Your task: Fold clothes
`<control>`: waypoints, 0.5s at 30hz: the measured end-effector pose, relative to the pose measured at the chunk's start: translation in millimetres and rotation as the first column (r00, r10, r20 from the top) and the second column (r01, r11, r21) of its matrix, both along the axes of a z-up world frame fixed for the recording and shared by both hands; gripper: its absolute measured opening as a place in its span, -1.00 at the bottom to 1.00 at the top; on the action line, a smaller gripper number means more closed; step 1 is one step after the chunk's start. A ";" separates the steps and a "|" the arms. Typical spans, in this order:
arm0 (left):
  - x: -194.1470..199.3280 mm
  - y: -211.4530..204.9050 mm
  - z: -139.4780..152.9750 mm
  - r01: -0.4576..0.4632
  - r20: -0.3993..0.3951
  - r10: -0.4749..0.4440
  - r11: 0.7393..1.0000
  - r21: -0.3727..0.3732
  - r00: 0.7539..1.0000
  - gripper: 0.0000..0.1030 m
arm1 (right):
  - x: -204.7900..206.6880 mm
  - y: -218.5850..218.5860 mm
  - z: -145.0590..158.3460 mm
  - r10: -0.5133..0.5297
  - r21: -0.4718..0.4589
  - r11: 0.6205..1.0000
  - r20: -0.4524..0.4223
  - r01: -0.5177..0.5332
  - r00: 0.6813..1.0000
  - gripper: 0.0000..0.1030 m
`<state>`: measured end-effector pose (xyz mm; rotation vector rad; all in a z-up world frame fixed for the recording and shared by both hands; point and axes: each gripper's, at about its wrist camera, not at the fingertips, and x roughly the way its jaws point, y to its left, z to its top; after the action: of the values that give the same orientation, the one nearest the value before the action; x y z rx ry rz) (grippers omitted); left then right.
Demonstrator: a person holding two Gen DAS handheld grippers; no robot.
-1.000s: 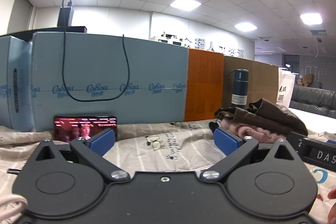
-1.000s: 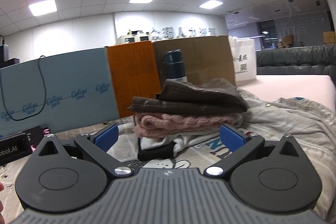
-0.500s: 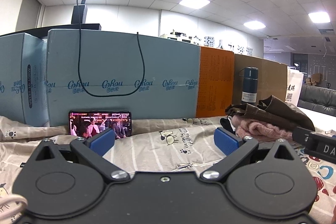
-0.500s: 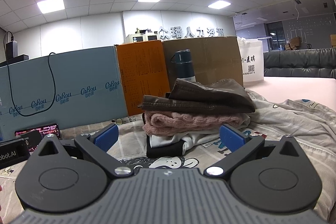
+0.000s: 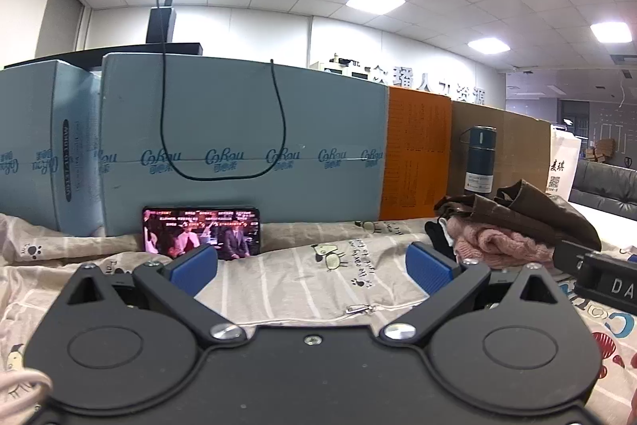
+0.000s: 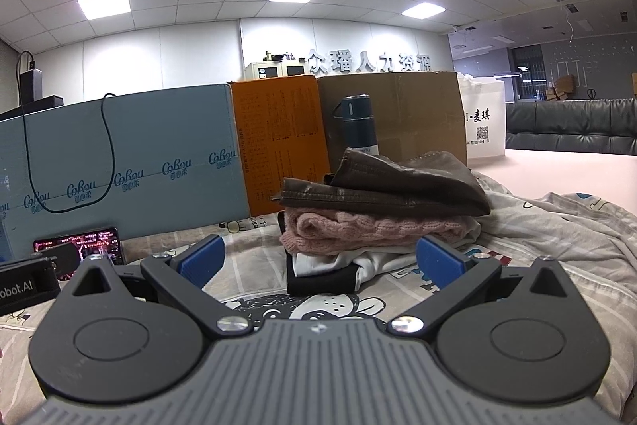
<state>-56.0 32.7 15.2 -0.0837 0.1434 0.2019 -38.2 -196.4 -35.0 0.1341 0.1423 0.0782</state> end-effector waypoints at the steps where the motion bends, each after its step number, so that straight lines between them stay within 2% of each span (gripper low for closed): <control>1: -1.6 1.3 0.1 -0.005 0.001 0.005 1.000 -0.003 1.000 1.00 | -0.5 0.7 0.3 0.004 0.000 1.000 0.001 -0.004 1.000 1.00; 10: -19.6 10.7 4.3 -0.027 0.016 0.028 0.999 -0.024 0.999 1.00 | -6.7 9.4 4.2 0.045 0.003 0.999 0.011 -0.045 0.999 1.00; 15: -35.3 24.1 10.1 -0.088 0.041 0.090 0.995 -0.049 0.995 1.00 | -6.5 18.7 6.8 0.153 0.017 0.988 0.002 -0.153 0.988 1.00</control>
<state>-91.3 56.7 25.4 -0.1409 0.1016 0.2859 -44.7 -177.7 -28.2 0.1402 0.1513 0.2329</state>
